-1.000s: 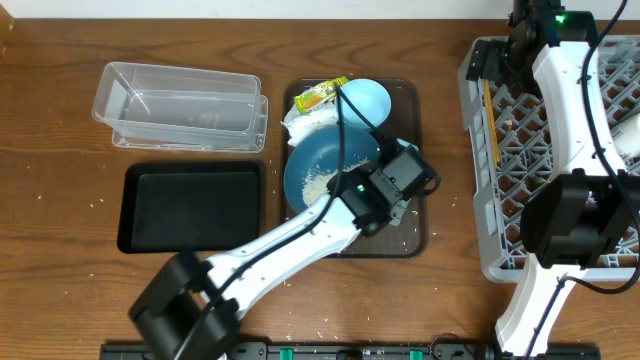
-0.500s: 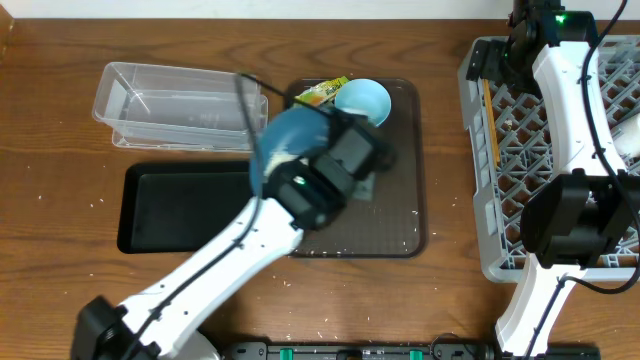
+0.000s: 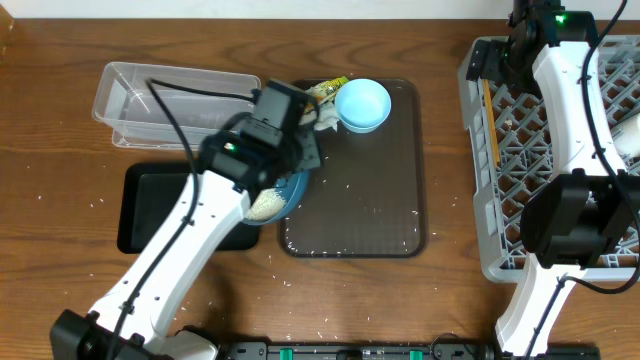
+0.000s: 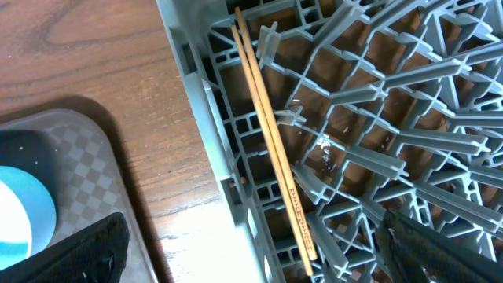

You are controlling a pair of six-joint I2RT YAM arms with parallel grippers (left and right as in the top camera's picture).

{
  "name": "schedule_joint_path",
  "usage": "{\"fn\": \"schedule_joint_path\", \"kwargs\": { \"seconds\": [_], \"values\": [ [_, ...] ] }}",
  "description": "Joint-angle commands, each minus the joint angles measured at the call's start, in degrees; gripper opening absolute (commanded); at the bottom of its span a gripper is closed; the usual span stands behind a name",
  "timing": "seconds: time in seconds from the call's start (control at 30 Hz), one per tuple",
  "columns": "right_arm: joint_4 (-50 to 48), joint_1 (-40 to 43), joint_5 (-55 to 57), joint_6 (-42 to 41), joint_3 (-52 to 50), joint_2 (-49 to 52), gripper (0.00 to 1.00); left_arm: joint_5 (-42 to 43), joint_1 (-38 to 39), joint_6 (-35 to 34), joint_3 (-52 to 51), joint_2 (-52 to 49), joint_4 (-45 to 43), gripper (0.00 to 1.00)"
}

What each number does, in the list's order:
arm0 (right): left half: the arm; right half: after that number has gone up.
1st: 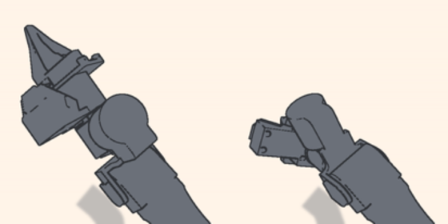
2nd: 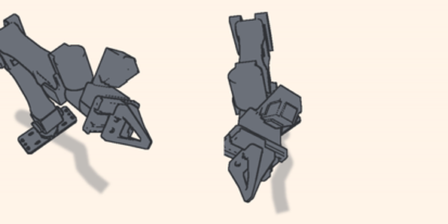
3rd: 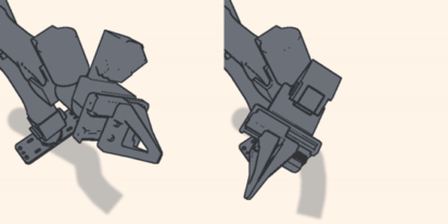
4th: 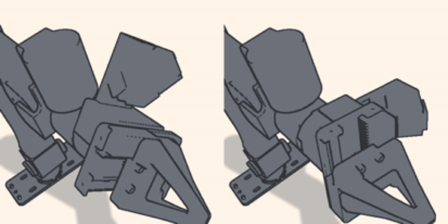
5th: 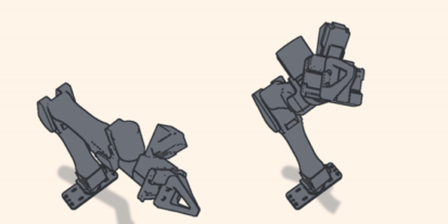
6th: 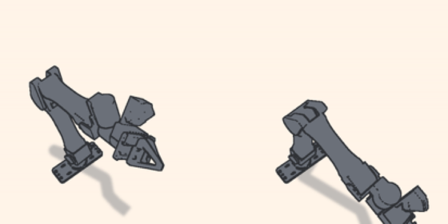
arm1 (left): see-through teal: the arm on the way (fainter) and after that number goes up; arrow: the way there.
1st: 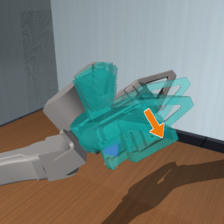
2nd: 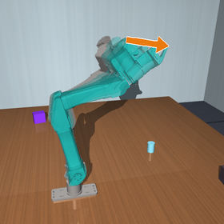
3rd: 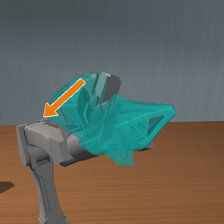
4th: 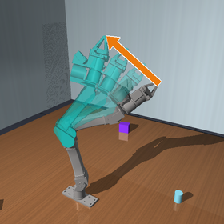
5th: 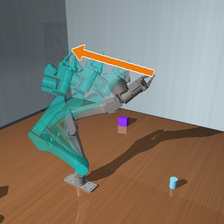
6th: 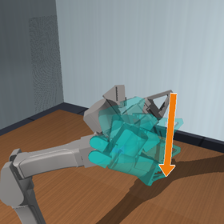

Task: Sort waste into correct bins and load items into the dishwasher rack
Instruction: 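Lift the blue plate and carry it left over the black tray, then tilt the blue plate to pour the rice onto the black tray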

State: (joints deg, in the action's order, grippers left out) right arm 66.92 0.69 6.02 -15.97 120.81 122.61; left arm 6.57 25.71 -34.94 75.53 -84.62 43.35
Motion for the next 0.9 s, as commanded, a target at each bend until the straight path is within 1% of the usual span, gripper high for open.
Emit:
{"fn": "schedule_joint_path", "kwargs": {
  "seconds": [0.0,0.13,0.33,0.43,0.67,0.87],
  "values": [
    [0.15,0.09,0.17,-0.72,1.22,-1.97,0.99,7.26,-3.72,-0.31,0.39,1.16,0.61,0.06],
    [0.15,0.09,0.17,-0.72,1.22,-1.97,0.99,13.68,-7.98,-0.28,0.39,1.16,2.29,0.06],
    [0.15,0.09,0.17,-0.72,1.22,-1.97,0.99,18.58,-13.18,0.72,0.39,1.70,5.90,0.06],
    [0.15,0.09,0.17,-0.72,1.22,-1.97,0.99,21.46,-15.23,1.92,0.39,2.38,6.12,0.06],
    [0.15,0.09,0.17,-0.72,1.22,-1.97,0.99,28.06,-21.11,2.21,0.39,3.78,6.73,0.06],
    [0.15,0.09,0.17,-0.72,1.22,-1.97,0.99,39.04,-27.74,5.44,0.33,3.80,7.06,0.06]
  ]
}}
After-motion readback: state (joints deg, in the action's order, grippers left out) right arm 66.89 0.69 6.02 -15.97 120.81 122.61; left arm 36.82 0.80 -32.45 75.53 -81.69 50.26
